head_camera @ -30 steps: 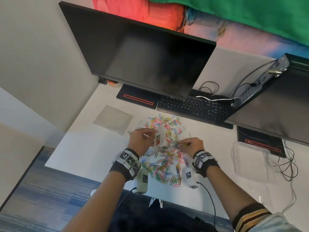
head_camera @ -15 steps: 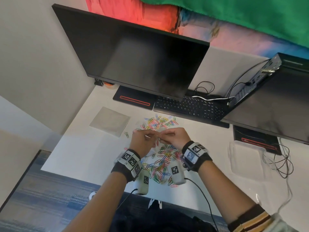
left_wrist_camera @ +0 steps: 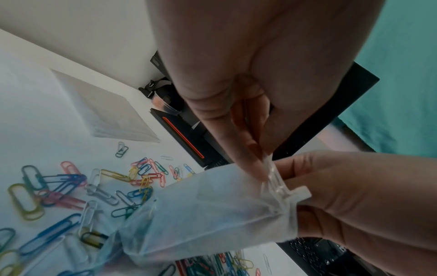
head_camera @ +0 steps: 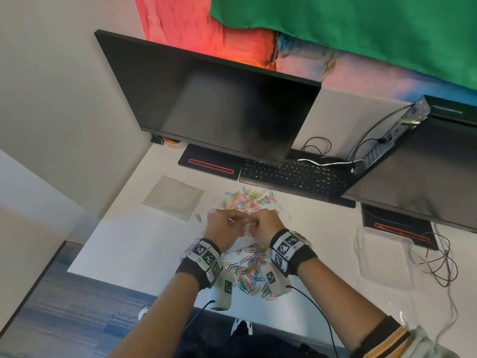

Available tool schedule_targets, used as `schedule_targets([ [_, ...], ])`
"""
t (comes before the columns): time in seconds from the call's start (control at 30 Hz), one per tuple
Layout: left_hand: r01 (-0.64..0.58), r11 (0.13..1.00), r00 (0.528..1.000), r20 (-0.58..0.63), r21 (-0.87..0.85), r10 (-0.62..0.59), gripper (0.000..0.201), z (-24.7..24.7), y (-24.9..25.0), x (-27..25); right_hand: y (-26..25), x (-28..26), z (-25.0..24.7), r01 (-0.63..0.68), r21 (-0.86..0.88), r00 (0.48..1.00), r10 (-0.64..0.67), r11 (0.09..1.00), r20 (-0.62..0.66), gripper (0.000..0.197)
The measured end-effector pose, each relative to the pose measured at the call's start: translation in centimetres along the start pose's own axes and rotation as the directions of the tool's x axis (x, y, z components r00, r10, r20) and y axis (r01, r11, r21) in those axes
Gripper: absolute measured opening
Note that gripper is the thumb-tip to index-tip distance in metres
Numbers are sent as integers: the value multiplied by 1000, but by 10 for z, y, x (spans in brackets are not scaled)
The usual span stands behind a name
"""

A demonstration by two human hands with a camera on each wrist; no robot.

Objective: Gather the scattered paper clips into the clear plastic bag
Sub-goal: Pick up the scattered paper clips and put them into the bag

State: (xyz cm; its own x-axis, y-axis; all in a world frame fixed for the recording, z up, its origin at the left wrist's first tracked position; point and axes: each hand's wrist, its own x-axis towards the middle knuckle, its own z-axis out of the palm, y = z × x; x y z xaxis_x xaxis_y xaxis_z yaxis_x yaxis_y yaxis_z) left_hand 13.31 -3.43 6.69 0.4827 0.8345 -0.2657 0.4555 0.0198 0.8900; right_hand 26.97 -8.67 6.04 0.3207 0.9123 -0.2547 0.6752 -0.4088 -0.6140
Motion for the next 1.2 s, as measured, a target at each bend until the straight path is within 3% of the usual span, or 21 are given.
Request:
schedule_targets([
  [0.13, 7, 1000, 1000, 23, -27, -7, 15, 0, 0, 0, 3, 0, 0, 70, -136, 995, -61, 988, 73, 29],
  [0.23, 14, 998, 1000, -5, -59, -14, 18, -2, 0, 1, 1, -4, -9, 173, -104, 979, -159, 979, 128, 33],
  [0.3, 30, 997, 999, -16, -75, -31, 20, -4, -1, 2, 4, -9, -20, 181, 46, 980, -184, 982, 75, 29],
  [0.4, 45, 993, 999, -24, -110, -48, 21, -8, -3, 4, 25, -16, -32, 107, 301, 994, -92, 948, -64, 27],
  [0.53, 46, 987, 998, -25, -154, -50, 19, -9, -3, 4, 56, -24, -43, -57, 535, 995, 91, 843, -37, 21],
  [0.63, 47, 986, 998, -22, -159, -52, 18, -8, -5, 4, 81, -29, -42, -255, 335, 966, 250, 907, 59, 33],
  [0.73, 53, 983, 998, -21, -174, -57, 17, -8, -7, 4, 106, -33, -28, -482, 89, 863, 454, 872, 220, 87],
  [0.77, 54, 983, 998, -21, -176, -59, 17, -8, -8, 3, 111, -34, -19, -480, 13, 853, 463, 877, 238, 99],
  [0.83, 58, 982, 998, -22, -178, -63, 17, -8, -8, 3, 118, -33, 2, -407, -81, 891, 415, 910, 186, 108],
  [0.93, 57, 983, 998, -16, -176, -61, 17, -7, -10, 3, 117, -24, 19, -261, -39, 964, 262, 965, 36, 96],
  [1.0, 50, 986, 998, -19, -157, -54, 18, -7, -9, 2, 110, -15, 22, -174, -164, 985, 175, 971, -9, 82],
  [1.1, 41, 989, 999, -19, -144, -45, 18, -6, -8, 2, 100, -2, 27, -28, -415, 999, 35, 909, 9, 56],
  [1.2, 34, 991, 999, -22, -129, -38, 18, -7, -7, 1, 95, 6, 32, 92, -481, 996, -74, 872, 57, 30],
])
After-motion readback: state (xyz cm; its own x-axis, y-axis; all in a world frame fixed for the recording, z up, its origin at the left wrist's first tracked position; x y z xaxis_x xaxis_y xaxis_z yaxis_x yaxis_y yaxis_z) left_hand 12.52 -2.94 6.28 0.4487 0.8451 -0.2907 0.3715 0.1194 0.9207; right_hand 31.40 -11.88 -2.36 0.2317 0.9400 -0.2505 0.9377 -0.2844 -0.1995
